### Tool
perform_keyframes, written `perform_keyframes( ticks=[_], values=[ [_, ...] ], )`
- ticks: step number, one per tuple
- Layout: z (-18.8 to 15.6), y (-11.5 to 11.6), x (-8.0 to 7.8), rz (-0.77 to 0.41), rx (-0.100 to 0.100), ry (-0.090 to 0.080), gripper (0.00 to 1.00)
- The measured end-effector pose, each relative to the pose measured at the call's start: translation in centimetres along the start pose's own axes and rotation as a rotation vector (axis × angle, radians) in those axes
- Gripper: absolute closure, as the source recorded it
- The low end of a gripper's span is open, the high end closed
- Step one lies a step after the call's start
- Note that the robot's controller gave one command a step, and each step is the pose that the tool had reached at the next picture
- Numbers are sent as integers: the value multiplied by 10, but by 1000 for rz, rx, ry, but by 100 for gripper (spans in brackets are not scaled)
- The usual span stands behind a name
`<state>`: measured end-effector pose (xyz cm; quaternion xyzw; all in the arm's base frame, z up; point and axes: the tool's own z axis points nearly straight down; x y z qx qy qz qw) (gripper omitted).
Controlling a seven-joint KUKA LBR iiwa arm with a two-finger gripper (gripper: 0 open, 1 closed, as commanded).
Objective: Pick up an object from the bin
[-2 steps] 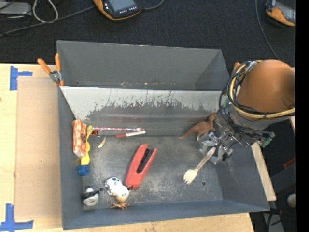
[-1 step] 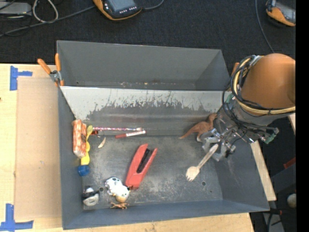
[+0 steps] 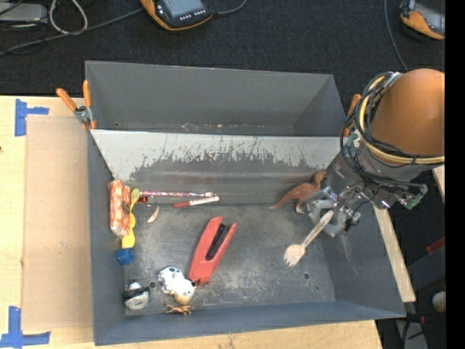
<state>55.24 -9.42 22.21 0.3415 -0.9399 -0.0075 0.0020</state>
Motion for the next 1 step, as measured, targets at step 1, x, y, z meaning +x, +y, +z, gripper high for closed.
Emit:
perform_keyframes(
  ticks=[1],
  values=[
    [-13,0,-1,2,0,-1,100]
  ],
)
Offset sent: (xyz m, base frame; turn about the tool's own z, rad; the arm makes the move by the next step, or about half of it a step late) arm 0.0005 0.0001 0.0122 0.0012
